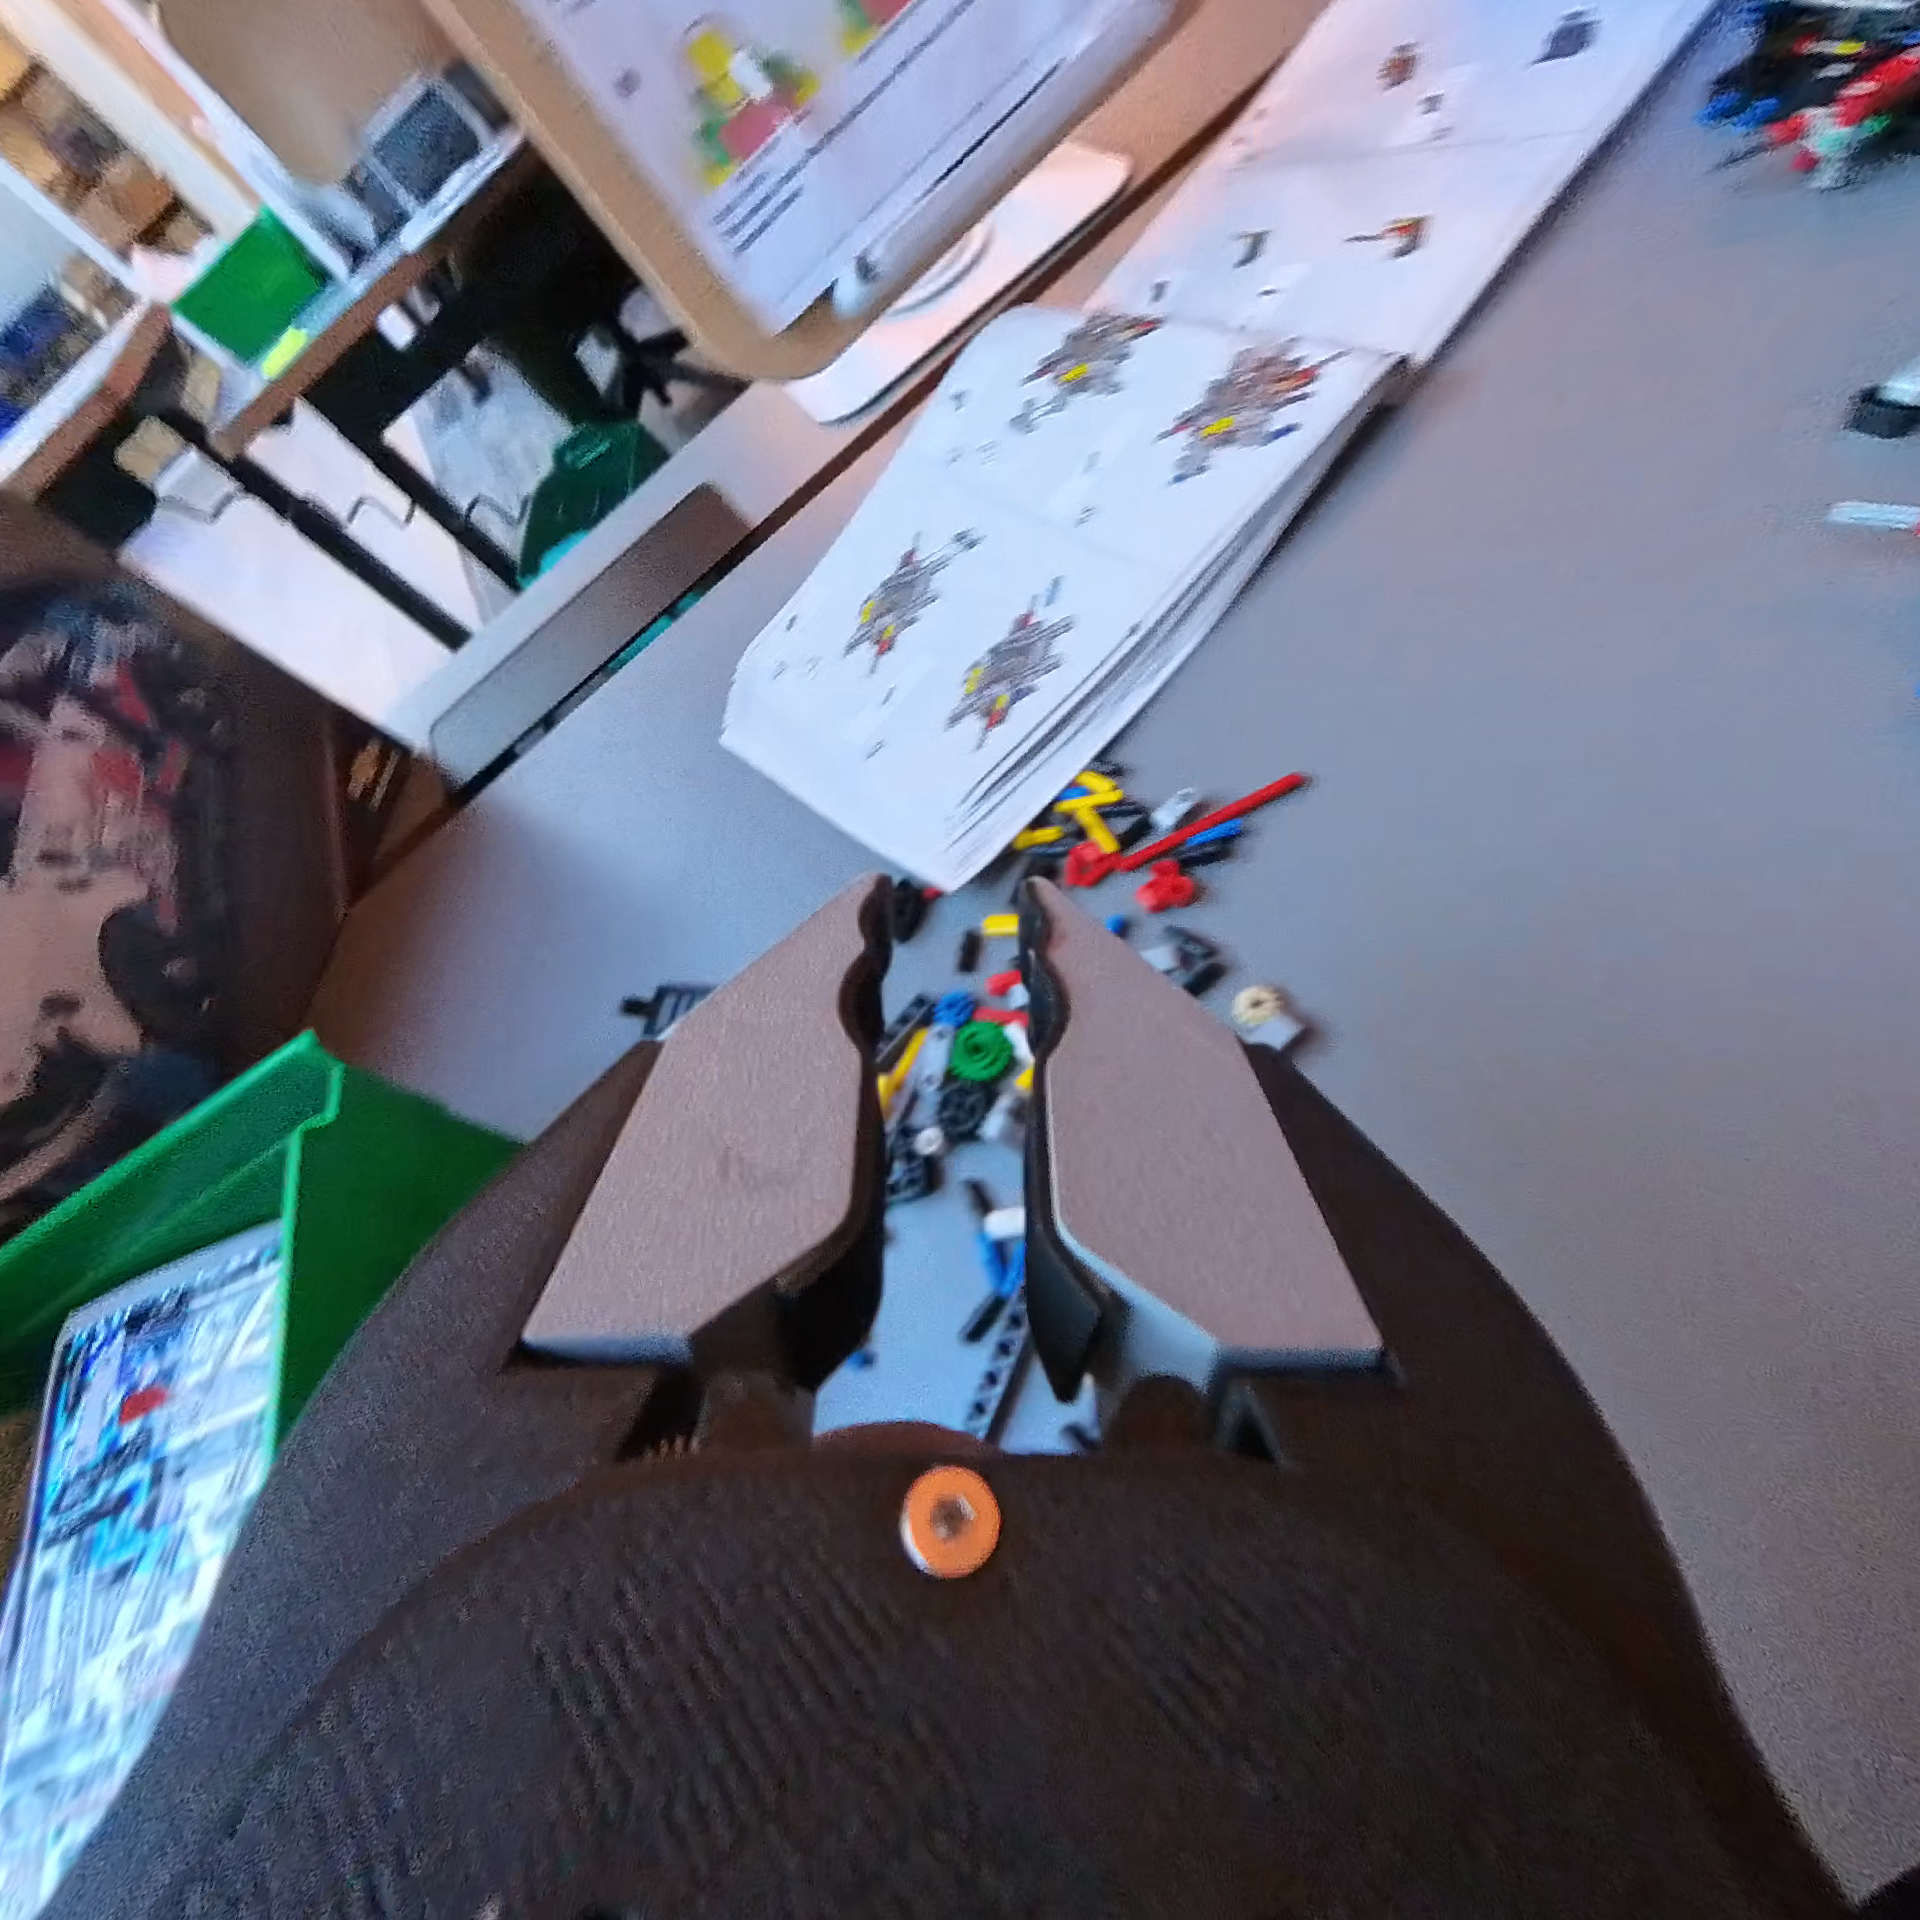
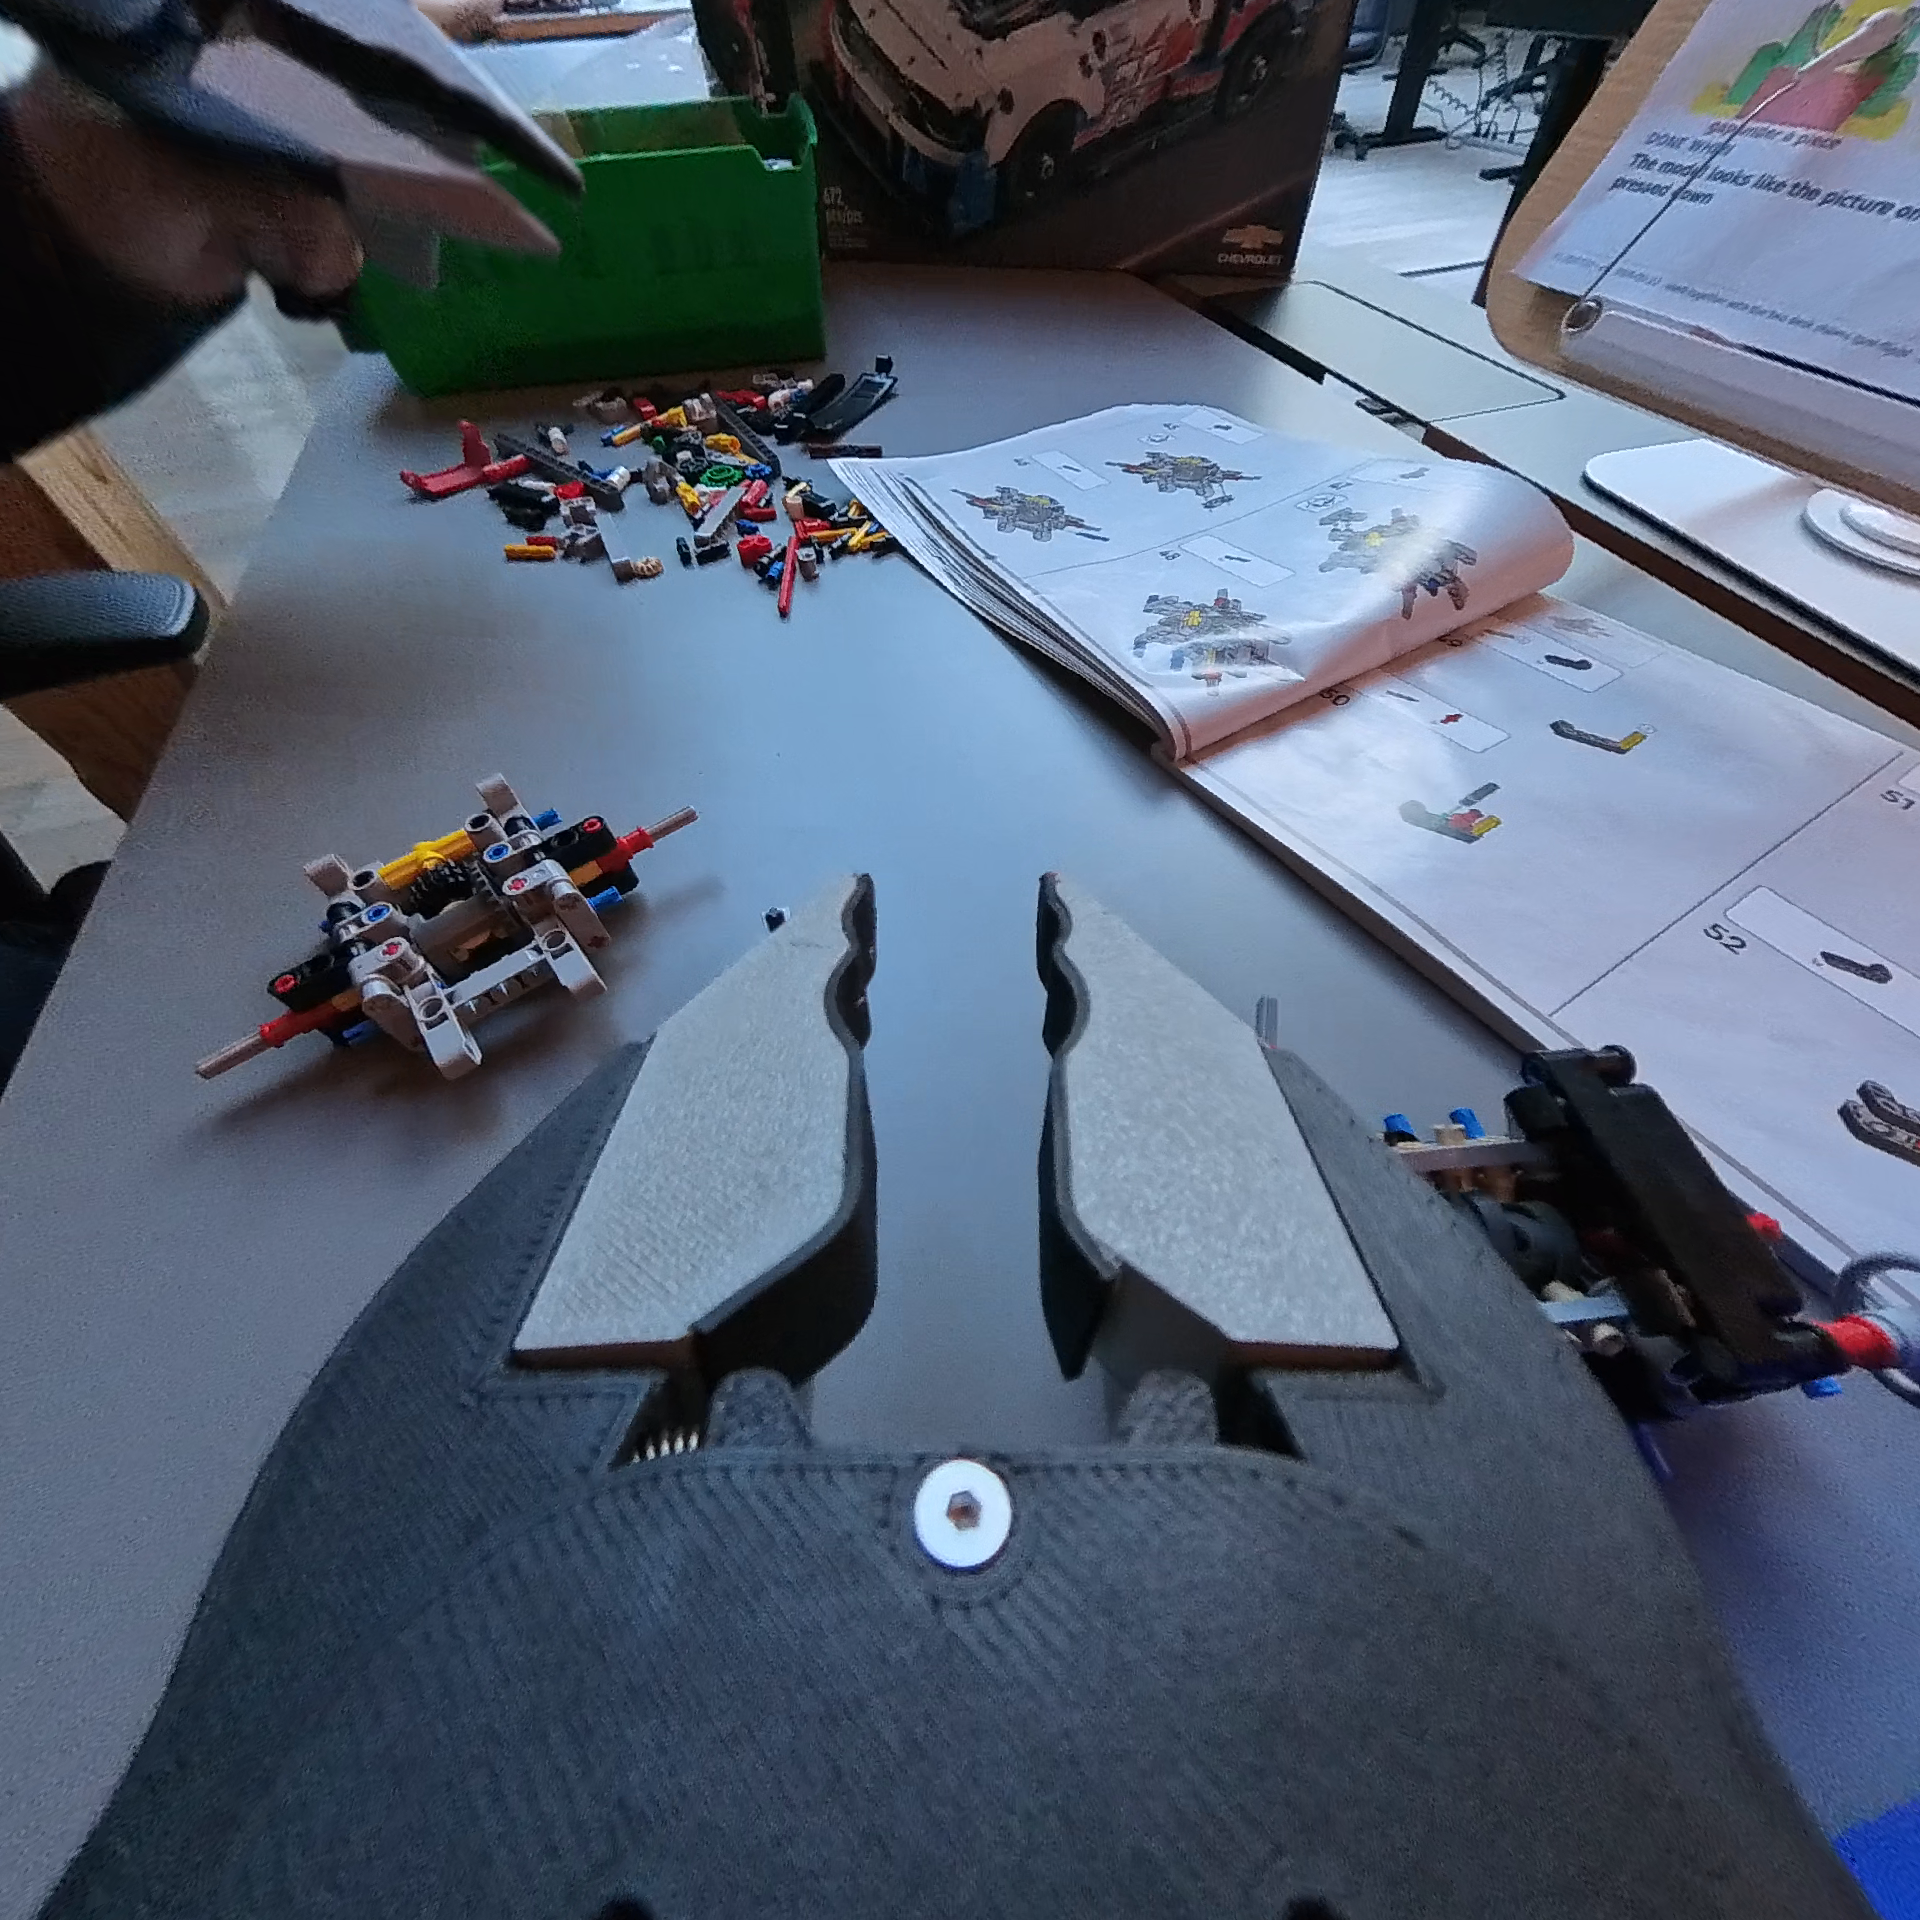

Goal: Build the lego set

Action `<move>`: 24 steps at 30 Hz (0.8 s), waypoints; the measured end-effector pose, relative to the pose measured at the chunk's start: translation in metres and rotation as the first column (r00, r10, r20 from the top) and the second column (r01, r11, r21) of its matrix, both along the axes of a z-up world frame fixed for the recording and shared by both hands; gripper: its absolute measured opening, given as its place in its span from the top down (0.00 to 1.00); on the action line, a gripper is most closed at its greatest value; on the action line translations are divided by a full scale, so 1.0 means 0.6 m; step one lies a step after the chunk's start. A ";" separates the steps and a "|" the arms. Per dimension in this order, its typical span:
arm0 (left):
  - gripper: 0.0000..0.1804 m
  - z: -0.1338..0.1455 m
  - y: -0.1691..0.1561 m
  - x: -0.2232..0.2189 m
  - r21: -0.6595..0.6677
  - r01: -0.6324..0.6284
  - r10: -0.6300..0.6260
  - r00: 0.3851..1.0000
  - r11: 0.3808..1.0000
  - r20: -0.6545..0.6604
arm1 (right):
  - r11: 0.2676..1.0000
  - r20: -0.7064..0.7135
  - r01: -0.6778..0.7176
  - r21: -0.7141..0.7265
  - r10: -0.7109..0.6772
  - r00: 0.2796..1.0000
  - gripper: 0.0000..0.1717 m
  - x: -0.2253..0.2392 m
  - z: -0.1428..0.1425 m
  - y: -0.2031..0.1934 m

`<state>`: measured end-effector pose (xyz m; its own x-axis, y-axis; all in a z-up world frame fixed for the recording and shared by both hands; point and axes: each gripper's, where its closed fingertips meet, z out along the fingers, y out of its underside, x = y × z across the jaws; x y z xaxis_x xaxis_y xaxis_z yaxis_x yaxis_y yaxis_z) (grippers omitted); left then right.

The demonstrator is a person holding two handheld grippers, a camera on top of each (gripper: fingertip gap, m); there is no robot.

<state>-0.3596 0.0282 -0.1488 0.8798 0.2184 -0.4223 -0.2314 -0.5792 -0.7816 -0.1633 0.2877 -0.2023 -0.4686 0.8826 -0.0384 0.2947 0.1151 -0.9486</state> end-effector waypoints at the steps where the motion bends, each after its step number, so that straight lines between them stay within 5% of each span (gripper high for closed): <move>1: 0.88 0.003 -0.012 -0.020 0.001 -0.023 0.023 0.999 1.000 0.022 | 1.000 0.001 0.002 0.003 -0.002 1.000 0.84 0.000 -0.001 0.000; 12: 0.85 -0.041 -0.050 -0.115 -0.172 -0.073 0.101 0.982 0.982 0.161 | 0.998 -0.007 0.060 -0.015 -0.060 0.998 0.87 -0.001 0.004 0.021; 19: 0.86 -0.103 -0.110 -0.158 -0.455 -0.138 0.253 0.947 0.879 0.200 | 0.998 0.000 0.062 -0.006 -0.062 0.998 0.87 -0.002 0.001 0.020; 24: 0.86 -0.133 -0.126 -0.156 -0.505 -0.140 0.284 0.933 0.852 0.221 | 0.998 -0.003 0.066 -0.007 -0.067 0.998 0.87 -0.002 0.002 0.022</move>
<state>-0.4533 -0.0477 -0.2287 0.9305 0.2500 -0.2679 0.1246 -0.9034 -0.4103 -0.1643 0.3008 -0.2011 -0.4090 0.9115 -0.0431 0.2979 0.0888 -0.9505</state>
